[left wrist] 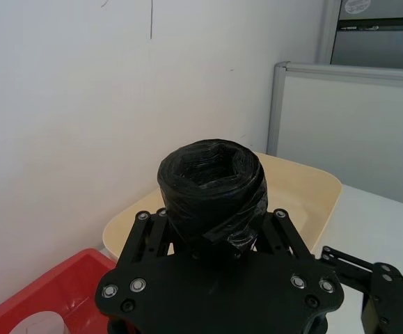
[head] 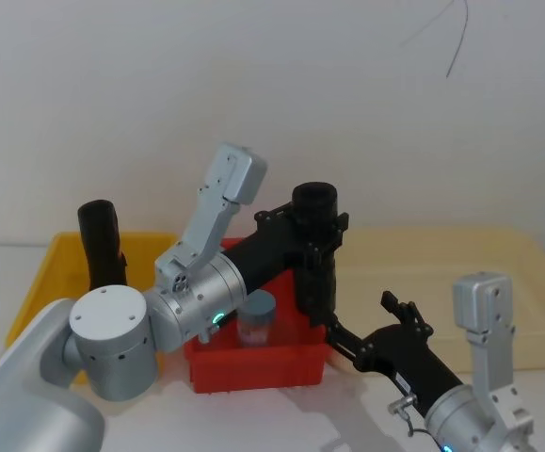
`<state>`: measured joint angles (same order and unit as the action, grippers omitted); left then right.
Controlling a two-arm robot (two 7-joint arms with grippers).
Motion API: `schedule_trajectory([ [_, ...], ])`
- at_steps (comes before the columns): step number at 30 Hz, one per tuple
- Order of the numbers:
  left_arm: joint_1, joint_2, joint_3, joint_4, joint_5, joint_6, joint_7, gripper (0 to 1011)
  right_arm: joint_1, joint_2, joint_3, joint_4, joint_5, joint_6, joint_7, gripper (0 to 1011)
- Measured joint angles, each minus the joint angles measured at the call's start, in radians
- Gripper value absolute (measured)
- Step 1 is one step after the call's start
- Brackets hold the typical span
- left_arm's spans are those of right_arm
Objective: Pick up the garbage bag with the one hand and transfer it to the other hand.
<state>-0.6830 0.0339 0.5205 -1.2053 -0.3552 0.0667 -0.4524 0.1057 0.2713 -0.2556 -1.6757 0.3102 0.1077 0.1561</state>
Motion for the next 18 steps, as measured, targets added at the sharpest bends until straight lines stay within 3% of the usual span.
schedule_trajectory([
  [18,-0.001,0.0,0.0,0.001,0.0,0.0,0.0,456,0.078,-0.039,-0.015,0.07,0.0,0.021,0.04,1000],
])
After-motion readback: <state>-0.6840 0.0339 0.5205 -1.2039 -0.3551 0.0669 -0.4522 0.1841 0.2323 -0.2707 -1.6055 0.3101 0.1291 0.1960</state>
